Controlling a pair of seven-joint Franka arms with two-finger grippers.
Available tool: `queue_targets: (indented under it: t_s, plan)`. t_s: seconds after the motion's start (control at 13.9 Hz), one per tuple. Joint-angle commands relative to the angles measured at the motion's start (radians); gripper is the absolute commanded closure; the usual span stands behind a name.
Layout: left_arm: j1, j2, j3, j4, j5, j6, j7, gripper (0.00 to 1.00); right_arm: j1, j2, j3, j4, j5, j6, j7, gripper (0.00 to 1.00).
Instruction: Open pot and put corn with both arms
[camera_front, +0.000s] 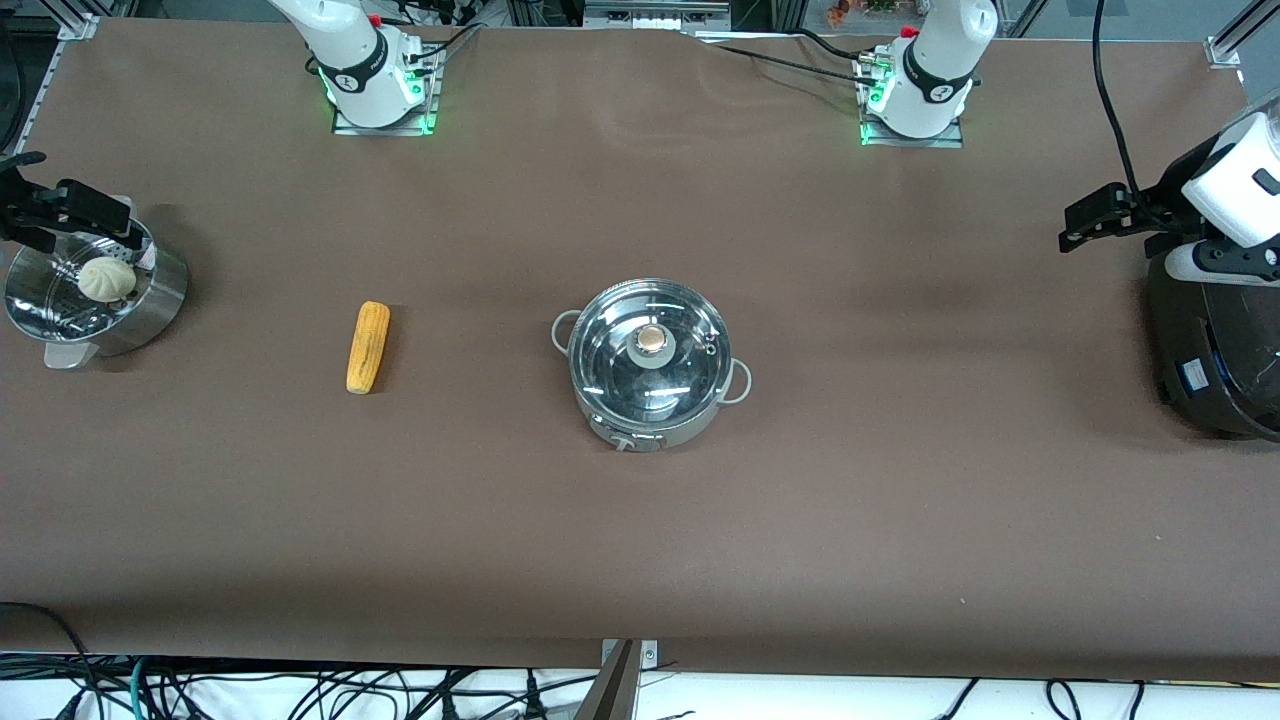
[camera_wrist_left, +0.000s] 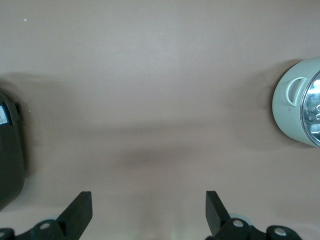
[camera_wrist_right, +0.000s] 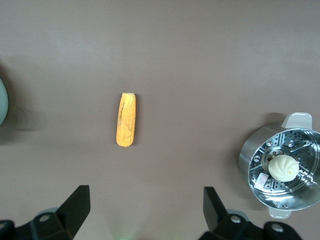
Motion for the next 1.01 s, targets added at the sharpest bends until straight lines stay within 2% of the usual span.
queue_targets:
  t_s: [0.0,0.93]
  plan:
    - [-0.002,-0.006,0.002,0.003,0.017,-0.007,-0.001,0.0,-0.001,0.006,0.002,0.025,0.018,-0.004,0.0,0.0]
    - [-0.014,0.005,-0.006,0.032,0.023,-0.004,-0.004,0.0,-0.002,0.007,0.001,0.025,0.024,-0.01,-0.008,0.0]
